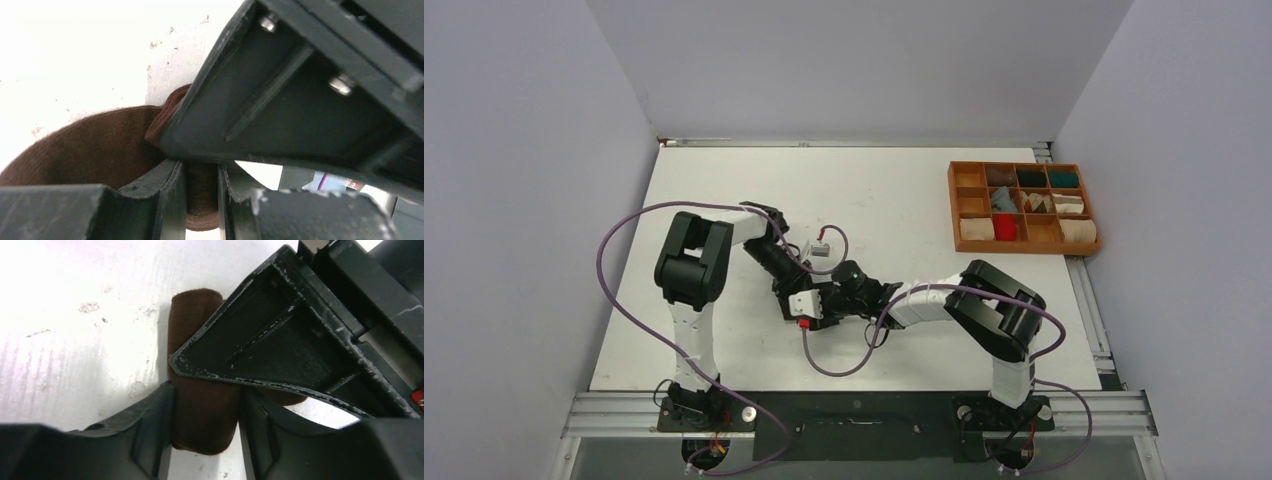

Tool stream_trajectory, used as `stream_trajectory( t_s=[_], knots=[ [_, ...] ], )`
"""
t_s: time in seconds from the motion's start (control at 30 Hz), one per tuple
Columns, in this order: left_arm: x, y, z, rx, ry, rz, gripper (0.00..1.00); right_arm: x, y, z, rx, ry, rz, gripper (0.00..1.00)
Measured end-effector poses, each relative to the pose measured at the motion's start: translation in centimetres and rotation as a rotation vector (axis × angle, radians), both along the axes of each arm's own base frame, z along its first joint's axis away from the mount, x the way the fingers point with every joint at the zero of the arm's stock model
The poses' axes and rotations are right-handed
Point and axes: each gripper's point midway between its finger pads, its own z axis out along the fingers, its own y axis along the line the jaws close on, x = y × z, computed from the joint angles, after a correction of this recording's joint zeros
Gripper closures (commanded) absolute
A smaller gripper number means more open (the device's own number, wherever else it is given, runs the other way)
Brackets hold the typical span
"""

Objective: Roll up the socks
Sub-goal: Roll the sock at the center of the board.

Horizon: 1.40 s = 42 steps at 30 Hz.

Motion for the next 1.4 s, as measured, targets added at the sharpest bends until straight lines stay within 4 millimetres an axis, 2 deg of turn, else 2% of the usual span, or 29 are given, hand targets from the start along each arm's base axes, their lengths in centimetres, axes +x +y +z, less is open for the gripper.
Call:
stream_trajectory(
  t_s=[0.1, 0.13, 0.2, 0.27, 0.33, 0.47, 0.67, 0.77, 0.87, 0.97, 1.07, 1.23, 1.4],
  knots=[
    [-0.2, 0.1, 0.0, 0.004, 0.006, 0.000, 1.00, -0.5, -0.1, -0.5, -0.016, 0.024, 0.004, 0.80],
    [-0.2, 0.1, 0.0, 0.005, 0.008, -0.001, 0.95, -0.5, -0.2, -0.6, -0.020, 0.031, 0.002, 0.85],
    [-0.3, 0.2, 0.0, 0.003, 0.008, -0.002, 0.74, -0.6, -0.2, -0.7, -0.029, 0.048, -0.004, 0.94],
    [-0.3, 0.3, 0.0, -0.003, -0.001, -0.003, 0.61, -0.7, -0.2, -0.7, -0.041, 0.077, -0.017, 0.95],
    [-0.4, 0.4, 0.3, -0.018, -0.018, 0.004, 0.55, -0.8, -0.3, -0.6, -0.047, 0.104, -0.031, 0.95],
    [-0.2, 1.1, 1.4, -0.066, -0.133, 0.012, 0.52, -1.2, -0.6, -0.7, -0.066, 0.178, -0.078, 0.95],
    [4.2, 4.0, 5.5, -0.160, -0.442, 0.101, 0.51, -2.3, -1.3, -0.7, -0.128, 0.356, -0.183, 0.95],
    [4.8, 5.2, 6.5, -0.171, -0.530, 0.106, 0.49, -2.9, -1.5, -0.5, -0.148, 0.450, -0.236, 0.95],
    [3.9, 5.3, 6.3, -0.176, -0.568, 0.076, 0.45, -3.6, -1.0, -0.5, -0.176, 0.584, -0.276, 0.95],
    [2.4, 5.4, 5.7, -0.169, -0.604, 0.053, 0.43, -3.7, 0.7, -0.5, -0.175, 0.746, -0.291, 0.95],
    [1.9, 5.3, 5.6, -0.157, -0.691, 0.028, 0.42, -3.7, 1.8, -0.5, -0.158, 0.936, -0.279, 0.94],
    [1.1, 3.8, 4.5, -0.137, -0.796, -0.103, 0.42, -3.2, 1.7, -0.4, -0.139, 1.254, -0.290, 0.94],
    [-0.9, 3.0, 2.0, -0.105, -0.785, -0.218, 0.42, -2.8, 1.2, -0.3, -0.134, 1.423, -0.309, 0.94]
  ],
)
